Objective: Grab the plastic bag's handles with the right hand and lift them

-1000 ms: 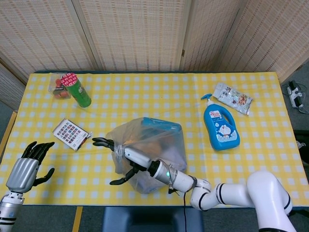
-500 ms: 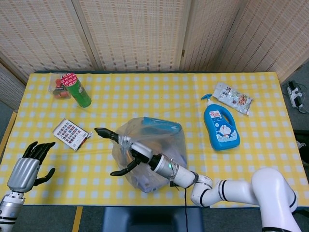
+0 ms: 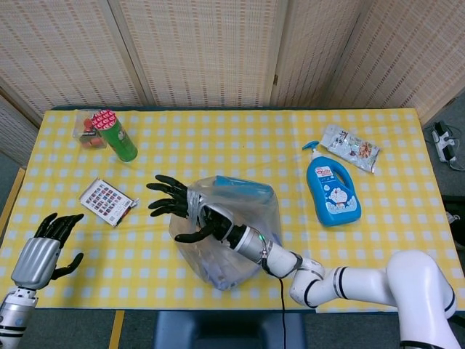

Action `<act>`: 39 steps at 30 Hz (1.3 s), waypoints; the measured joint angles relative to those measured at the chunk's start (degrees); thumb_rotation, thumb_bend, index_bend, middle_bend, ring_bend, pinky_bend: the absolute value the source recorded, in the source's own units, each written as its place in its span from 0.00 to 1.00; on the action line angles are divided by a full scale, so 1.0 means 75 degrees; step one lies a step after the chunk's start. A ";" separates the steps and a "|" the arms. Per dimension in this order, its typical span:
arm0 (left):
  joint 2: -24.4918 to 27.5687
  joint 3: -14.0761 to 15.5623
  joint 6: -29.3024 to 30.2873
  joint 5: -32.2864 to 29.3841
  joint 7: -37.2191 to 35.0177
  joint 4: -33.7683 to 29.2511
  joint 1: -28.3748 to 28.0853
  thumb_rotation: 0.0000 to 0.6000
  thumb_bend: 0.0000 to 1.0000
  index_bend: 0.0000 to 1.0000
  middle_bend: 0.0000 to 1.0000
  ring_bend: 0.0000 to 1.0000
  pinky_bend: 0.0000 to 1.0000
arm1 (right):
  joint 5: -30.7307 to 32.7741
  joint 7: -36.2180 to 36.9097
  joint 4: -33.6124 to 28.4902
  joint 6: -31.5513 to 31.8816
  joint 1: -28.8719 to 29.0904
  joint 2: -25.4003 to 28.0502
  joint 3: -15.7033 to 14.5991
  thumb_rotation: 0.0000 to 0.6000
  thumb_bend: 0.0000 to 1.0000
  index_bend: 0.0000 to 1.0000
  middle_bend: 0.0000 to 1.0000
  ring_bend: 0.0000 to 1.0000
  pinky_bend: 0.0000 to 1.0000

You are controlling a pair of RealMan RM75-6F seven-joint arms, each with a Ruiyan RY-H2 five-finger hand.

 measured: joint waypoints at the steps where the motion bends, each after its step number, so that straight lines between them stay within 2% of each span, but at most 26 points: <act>1: -0.0002 0.0000 -0.0006 -0.0005 0.0006 -0.0002 -0.0002 1.00 0.38 0.14 0.20 0.18 0.11 | 0.0039 0.0222 -0.0020 -0.0027 -0.0006 0.0037 0.0018 1.00 0.21 0.17 0.26 0.32 0.40; 5: -0.0006 0.0003 -0.0005 0.0002 0.0014 -0.0008 -0.0003 1.00 0.38 0.14 0.20 0.18 0.11 | 0.0351 0.1137 -0.0132 -0.0227 -0.0056 0.0207 0.0152 1.00 0.23 0.32 0.41 0.42 0.57; 9: -0.0007 0.0012 0.0016 0.0019 0.0014 -0.0008 0.0007 1.00 0.38 0.14 0.20 0.18 0.11 | 0.0541 0.1598 -0.0189 -0.0431 -0.0103 0.0348 0.0296 1.00 0.35 0.44 0.54 0.52 0.69; 13: -0.0003 0.0011 0.0025 0.0030 0.0011 -0.0003 0.0006 1.00 0.38 0.14 0.20 0.18 0.11 | 0.0605 0.1654 -0.0221 -0.0513 -0.0149 0.0394 0.0372 1.00 0.46 0.52 0.62 0.58 0.77; 20: -0.0002 0.0008 0.0021 0.0026 -0.0006 0.0005 0.0001 1.00 0.38 0.14 0.20 0.18 0.11 | 0.0672 0.1627 -0.0266 -0.0640 -0.0209 0.0436 0.0453 1.00 0.53 0.68 0.77 0.69 0.90; 24: -0.0002 0.0013 0.0014 0.0033 -0.0001 -0.0001 -0.0002 1.00 0.38 0.14 0.20 0.18 0.12 | 0.0681 0.1596 -0.0349 -0.0752 -0.0213 0.0518 0.0499 1.00 0.54 0.69 0.81 0.72 0.93; 31: 0.0009 0.0023 0.0011 0.0035 -0.0001 -0.0021 0.0001 1.00 0.38 0.14 0.20 0.18 0.11 | 0.0660 0.1440 -0.0761 -0.0829 -0.0181 0.0778 0.0697 1.00 0.54 0.70 0.81 0.72 0.93; 39: 0.0011 0.0044 -0.0056 0.0052 -0.0009 -0.0039 -0.0025 1.00 0.38 0.14 0.20 0.18 0.11 | 0.0915 0.0683 -0.1905 -0.1014 -0.0035 0.1420 0.1364 1.00 0.55 0.71 0.81 0.72 0.93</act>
